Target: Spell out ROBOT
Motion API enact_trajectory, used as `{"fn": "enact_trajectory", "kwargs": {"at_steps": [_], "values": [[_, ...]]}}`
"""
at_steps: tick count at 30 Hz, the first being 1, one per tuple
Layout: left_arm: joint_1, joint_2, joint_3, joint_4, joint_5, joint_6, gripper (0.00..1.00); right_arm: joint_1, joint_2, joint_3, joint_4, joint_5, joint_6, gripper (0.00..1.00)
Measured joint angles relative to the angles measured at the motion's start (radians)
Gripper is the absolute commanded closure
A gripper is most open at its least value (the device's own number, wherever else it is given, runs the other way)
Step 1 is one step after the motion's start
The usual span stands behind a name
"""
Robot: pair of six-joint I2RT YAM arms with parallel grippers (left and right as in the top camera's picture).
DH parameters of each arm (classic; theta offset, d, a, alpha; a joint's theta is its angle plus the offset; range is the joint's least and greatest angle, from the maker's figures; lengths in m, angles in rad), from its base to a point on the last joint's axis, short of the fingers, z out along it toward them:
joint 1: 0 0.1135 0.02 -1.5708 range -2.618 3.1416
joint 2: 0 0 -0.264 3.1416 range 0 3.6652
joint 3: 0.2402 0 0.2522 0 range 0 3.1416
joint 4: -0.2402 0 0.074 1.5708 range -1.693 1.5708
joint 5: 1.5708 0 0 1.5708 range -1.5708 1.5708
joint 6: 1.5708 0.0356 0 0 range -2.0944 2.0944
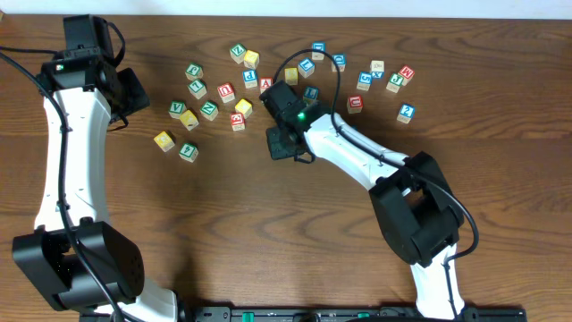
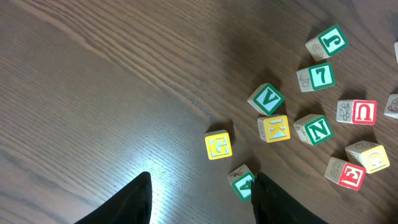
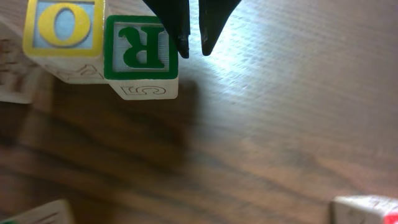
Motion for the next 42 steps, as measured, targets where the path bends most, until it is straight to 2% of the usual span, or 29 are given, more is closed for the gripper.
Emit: {"fn": "enact_trajectory", "kwargs": {"at_steps": [9, 14, 37, 42], "values": [[0.0, 0.0, 0.0, -0.002, 0.0, 0.0, 0.49, -0.021, 0.0, 0.0, 0.0, 0.011, 0.03, 0.98], [0.0, 0.0, 0.0, -0.002, 0.0, 0.0, 0.5, -0.021, 0.0, 0.0, 0.002, 0.016, 0.042, 0.93], [0.0, 0.0, 0.0, -0.004, 0.0, 0.0, 0.49, -0.032, 0.0, 0.0, 0.024, 0.026, 0.095, 0.88], [0.0, 0.0, 0.0, -0.006, 0.0, 0.0, 0.49, -0.032, 0.0, 0.0, 0.034, 0.026, 0.1, 0.81]]}}
